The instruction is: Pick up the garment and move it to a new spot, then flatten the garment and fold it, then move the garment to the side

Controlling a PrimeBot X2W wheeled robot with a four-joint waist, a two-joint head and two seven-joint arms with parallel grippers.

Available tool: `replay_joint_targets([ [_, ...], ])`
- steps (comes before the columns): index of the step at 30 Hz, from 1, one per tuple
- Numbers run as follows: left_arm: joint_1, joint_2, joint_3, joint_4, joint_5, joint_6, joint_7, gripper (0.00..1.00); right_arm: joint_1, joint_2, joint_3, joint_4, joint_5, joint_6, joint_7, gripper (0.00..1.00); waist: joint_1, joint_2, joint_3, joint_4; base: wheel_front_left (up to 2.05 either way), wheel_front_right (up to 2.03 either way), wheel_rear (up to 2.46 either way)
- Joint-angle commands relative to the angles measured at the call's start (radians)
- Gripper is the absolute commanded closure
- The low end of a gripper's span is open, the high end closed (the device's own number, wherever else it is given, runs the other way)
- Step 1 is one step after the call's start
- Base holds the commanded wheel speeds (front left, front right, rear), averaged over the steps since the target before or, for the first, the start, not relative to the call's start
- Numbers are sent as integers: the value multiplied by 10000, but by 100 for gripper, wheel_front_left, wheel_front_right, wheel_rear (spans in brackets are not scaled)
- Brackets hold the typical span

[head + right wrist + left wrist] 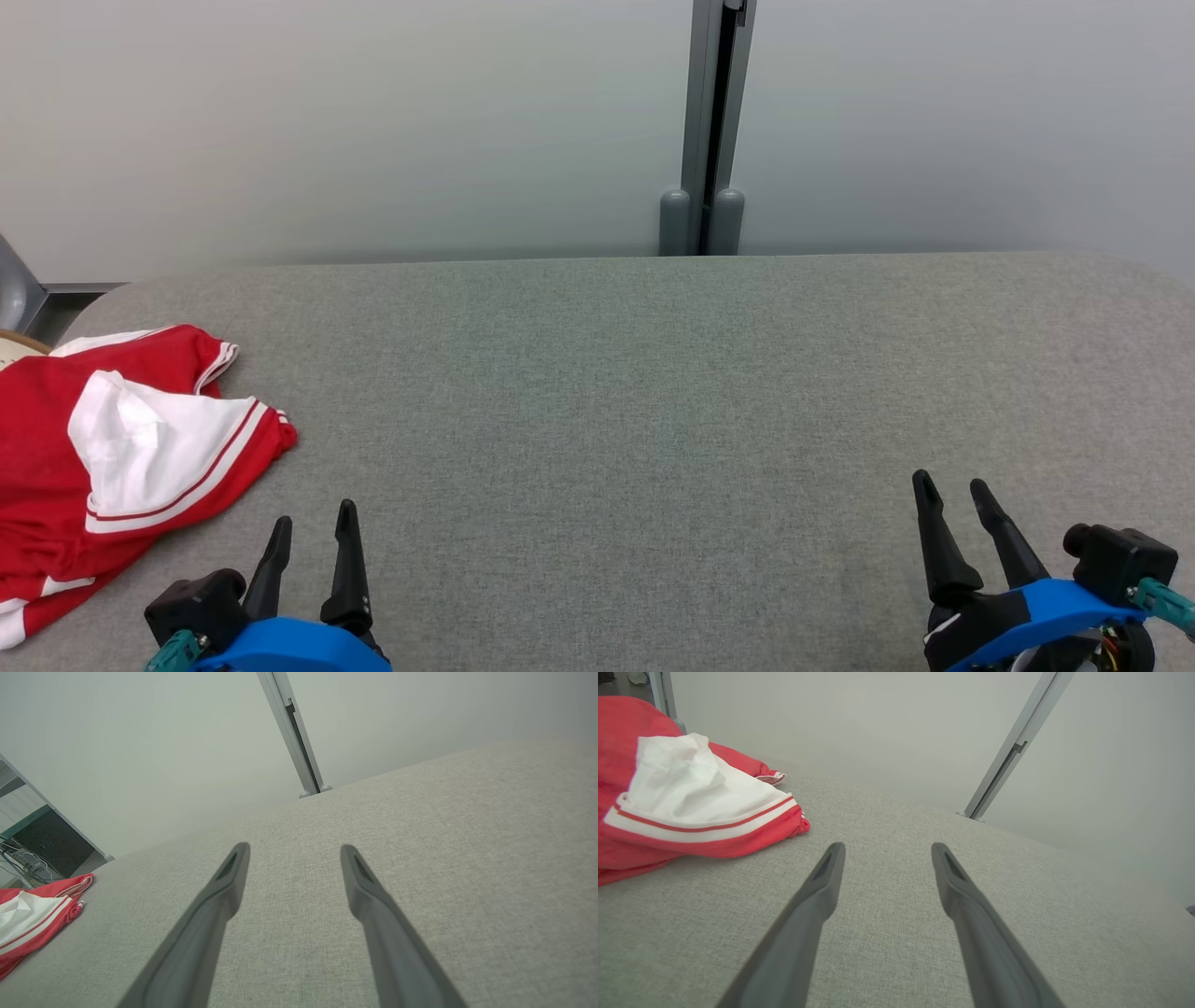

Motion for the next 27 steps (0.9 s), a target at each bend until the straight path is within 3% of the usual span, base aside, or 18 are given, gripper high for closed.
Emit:
replay_joint_targets([
  [1, 10, 119, -67, -118, 207, 82, -34, 0, 3, -69, 15, -108, -246, 17, -51, 0, 0, 0, 2, 7, 0, 0, 0],
  [14, 78, 419, -494, -192, 1074, 379, -132, 0, 65, -75, -18, 209, -584, 20, -328, 0, 0, 0, -12, 95, 0, 0, 0],
  [27, 300, 551, -736, -248, 1583, 703, -265, 0, -12, -81, 95, 429, -1736, 23, -559, 0, 0, 0, -83, 107, 0, 0, 0],
])
